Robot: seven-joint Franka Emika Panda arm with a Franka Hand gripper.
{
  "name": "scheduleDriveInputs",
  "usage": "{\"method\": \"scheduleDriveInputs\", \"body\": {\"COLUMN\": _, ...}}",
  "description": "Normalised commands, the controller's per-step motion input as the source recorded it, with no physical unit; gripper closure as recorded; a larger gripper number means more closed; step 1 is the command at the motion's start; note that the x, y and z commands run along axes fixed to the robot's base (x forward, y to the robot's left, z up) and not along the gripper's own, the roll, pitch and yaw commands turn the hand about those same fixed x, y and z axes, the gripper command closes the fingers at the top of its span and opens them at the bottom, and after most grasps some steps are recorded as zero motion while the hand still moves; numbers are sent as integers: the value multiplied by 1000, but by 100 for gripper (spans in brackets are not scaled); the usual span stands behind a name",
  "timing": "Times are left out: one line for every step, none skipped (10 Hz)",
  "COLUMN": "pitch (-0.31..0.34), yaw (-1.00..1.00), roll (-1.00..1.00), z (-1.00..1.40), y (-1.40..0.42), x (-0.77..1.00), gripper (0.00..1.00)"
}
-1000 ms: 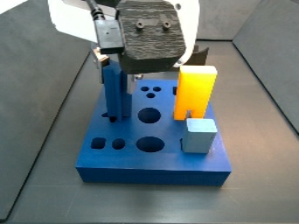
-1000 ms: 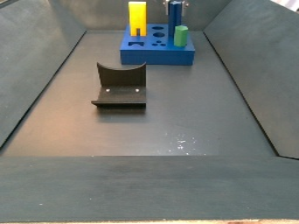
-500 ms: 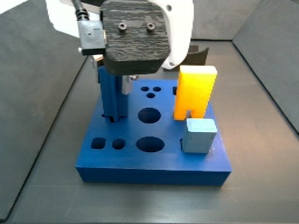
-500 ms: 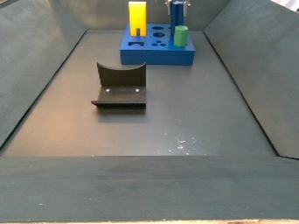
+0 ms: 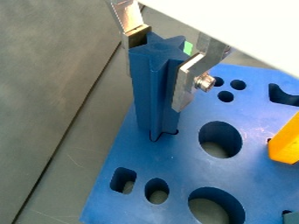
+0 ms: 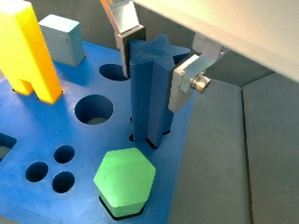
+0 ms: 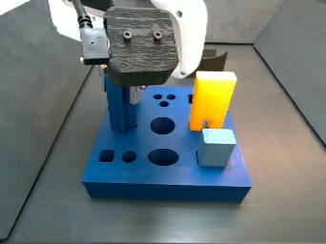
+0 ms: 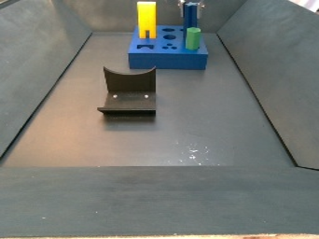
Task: Pick up the star object. Move up. Place the star object on the fixture. Regrasp the star object. Move to above the board. Insert the star object.
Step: Insert the star object.
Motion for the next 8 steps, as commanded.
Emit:
{"method": "scheduleDriveInputs", "body": {"pitch": 36, "yaw": 0, "roll": 0, "z": -334, "y": 0, "x": 0, "gripper": 100}}
{"method": "scheduleDriveInputs", "body": {"pitch": 74, "yaw": -40, "roll": 27, "z": -500, "y": 0, "x": 49, "gripper": 100}}
{"method": "scheduleDriveInputs", "body": {"pitch": 74, "yaw": -111, "roll": 21, "z": -726, "y": 0, "x": 89, "gripper": 100}}
{"method": "scheduleDriveInputs", "body": {"pitch": 83, "yaw": -346, "roll": 0, "z": -817, "y": -20, "x": 157, "gripper": 100}}
{"method": "scheduleDriveInputs", "body": {"pitch": 101, "yaw": -603, "roll": 0, "z": -740, "y": -9, "x": 271, "gripper": 100}}
{"method": "scheduleDriveInputs", "body": {"pitch": 130, "yaw": -717, "roll": -13, "z": -640, "y": 0, "x": 166, "gripper": 100}}
{"method": "scheduleDriveInputs", "body": {"pitch": 137, "yaw": -654, "roll": -20, "z": -600, "y": 0, "x": 97, "gripper": 100}}
{"method": "scheduleDriveInputs", "body": {"pitch": 124, "yaw": -503, "roll": -47, "z": -686, "y": 0, "x": 0, "gripper": 100}}
